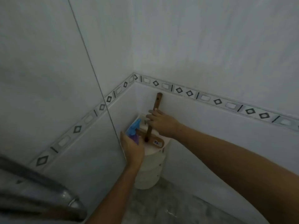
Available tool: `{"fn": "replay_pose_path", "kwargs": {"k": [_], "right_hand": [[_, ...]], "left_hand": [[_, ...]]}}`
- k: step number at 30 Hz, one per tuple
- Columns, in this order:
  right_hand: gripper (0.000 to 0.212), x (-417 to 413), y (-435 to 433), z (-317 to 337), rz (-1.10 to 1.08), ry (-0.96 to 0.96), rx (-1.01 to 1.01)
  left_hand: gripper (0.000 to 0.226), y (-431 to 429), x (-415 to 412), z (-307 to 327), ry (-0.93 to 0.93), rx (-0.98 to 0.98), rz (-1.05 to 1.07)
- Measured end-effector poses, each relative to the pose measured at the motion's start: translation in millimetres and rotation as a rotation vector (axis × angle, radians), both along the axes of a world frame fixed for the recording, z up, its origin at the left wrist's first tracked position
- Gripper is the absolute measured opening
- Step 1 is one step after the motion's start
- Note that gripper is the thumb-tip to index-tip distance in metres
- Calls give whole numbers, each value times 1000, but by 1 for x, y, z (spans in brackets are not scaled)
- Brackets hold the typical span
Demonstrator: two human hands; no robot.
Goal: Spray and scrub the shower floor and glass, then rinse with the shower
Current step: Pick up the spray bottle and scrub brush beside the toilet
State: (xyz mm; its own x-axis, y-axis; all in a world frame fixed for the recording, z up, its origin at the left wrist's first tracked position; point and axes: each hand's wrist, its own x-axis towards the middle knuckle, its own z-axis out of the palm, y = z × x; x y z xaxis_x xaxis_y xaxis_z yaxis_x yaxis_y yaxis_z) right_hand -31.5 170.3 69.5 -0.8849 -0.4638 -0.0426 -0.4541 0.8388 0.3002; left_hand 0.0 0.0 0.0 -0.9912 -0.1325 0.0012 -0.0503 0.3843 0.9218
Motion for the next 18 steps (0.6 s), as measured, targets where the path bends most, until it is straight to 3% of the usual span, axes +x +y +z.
{"fn": "replay_pose_path", "kwargs": {"k": [5, 10, 16, 18], "right_hand": [[29, -34, -11, -5, 2, -11, 228], [27, -45, -15, -4, -135, -88, 376], [23, -26, -27, 25, -397, -235, 324], [21, -13, -25, 43, -494, -320, 228]], "left_hand": [[62, -3, -25, -14, -76, 77, -16], [28, -5, -40, -34, -89, 44, -34], [9, -2, -39, -35, -43, 70, -91], [20, 4, -33, -30, -10, 54, -175]]}}
